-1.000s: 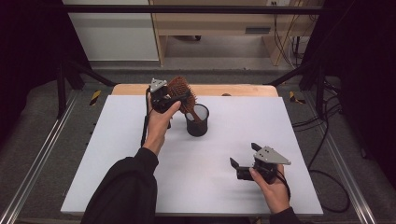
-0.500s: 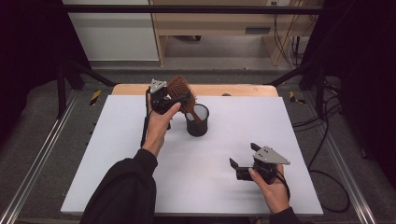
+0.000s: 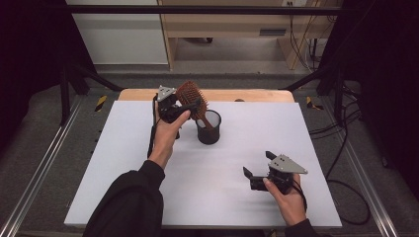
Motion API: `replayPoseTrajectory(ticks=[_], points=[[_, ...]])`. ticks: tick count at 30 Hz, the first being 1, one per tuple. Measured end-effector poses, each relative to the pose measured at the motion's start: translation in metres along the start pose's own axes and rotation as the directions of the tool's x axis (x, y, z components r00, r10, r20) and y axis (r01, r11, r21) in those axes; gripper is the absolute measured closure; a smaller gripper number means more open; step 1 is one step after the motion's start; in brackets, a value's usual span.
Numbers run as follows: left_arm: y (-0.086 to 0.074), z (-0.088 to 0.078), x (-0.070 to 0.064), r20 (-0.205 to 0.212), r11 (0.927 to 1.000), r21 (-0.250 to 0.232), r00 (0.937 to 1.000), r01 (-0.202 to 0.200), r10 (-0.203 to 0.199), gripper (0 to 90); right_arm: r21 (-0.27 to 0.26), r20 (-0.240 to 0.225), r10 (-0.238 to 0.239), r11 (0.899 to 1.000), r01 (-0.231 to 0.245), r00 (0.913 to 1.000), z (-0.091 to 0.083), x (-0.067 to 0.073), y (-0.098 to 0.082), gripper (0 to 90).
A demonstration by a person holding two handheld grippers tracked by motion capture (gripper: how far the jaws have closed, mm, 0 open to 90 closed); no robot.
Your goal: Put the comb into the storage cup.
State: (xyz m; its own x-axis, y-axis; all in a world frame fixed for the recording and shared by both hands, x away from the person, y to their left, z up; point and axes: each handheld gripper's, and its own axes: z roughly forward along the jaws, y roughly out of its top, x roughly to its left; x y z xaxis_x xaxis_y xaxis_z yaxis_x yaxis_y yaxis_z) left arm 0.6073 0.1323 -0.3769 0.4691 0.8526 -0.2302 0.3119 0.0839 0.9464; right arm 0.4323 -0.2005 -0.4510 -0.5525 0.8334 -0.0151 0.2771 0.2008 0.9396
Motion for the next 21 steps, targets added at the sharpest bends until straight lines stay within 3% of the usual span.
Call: replayPoseTrajectory(ticks=[21], points=[[-0.0033, -0.0087, -0.0033, -0.009, 0.9997, -0.005, 0.9997, -0.024, 0.024, 2.9, 0.002, -0.009, 0.002, 1.000, -0.001, 1.0000, 0.0005, 0.0006, -0.0001, 3.4]])
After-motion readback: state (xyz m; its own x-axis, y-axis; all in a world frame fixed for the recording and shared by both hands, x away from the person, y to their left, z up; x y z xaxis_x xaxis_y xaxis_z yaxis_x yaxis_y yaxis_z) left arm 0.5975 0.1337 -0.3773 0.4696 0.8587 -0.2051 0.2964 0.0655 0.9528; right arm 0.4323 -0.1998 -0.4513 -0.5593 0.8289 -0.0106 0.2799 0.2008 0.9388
